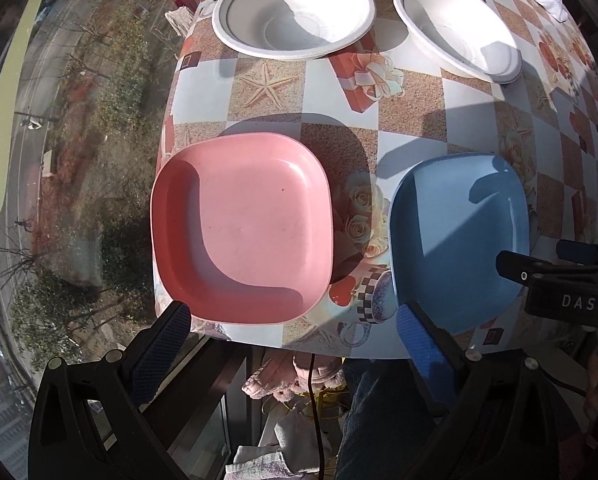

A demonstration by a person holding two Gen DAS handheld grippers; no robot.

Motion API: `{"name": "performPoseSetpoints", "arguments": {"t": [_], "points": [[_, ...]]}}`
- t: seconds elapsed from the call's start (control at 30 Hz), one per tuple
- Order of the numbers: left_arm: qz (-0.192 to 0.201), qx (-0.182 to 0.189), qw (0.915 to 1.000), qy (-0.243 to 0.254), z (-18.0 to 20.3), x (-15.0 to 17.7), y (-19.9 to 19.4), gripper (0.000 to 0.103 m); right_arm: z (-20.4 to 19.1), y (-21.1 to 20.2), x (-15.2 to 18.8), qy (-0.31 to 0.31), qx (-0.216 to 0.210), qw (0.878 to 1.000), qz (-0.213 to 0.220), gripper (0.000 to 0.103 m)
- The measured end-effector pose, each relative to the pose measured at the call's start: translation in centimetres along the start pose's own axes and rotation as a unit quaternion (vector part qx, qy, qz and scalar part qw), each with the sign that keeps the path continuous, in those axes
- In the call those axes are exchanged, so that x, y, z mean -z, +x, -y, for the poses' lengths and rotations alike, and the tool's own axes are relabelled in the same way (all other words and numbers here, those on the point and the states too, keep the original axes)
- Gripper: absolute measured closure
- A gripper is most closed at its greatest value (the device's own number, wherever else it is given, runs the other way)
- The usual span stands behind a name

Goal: Organize plates and bowls
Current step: 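Grasp the blue plate's rim with the right tool and lift it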

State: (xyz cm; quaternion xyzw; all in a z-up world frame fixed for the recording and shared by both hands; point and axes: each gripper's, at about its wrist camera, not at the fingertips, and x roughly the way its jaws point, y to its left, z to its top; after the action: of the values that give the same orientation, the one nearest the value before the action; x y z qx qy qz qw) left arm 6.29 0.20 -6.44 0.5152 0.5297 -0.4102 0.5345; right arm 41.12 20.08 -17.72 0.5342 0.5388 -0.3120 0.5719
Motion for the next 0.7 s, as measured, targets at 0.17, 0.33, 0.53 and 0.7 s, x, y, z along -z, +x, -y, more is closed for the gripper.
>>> {"name": "performPoseSetpoints", "arguments": {"t": [0.17,0.33,0.53,0.7], "points": [[0.003,-0.002,0.9997,0.026,2.2,-0.8,0.2,0.000,0.7,1.5,0.2,0.007,0.025,1.000,-0.001,0.000],[0.007,-0.007,0.9984,0.056,4.8,-1.9,1.0,0.000,2.9,2.7,0.6,0.033,0.033,0.999,-0.003,0.000],[0.004,-0.009,0.9976,0.068,7.0,-2.6,1.7,0.000,5.3,3.7,1.8,0.053,0.049,0.997,-0.005,0.000],[0.005,-0.011,0.9974,0.071,8.1,-3.2,1.9,0.000,8.7,3.7,2.9,0.096,0.042,0.994,-0.014,0.000]]}}
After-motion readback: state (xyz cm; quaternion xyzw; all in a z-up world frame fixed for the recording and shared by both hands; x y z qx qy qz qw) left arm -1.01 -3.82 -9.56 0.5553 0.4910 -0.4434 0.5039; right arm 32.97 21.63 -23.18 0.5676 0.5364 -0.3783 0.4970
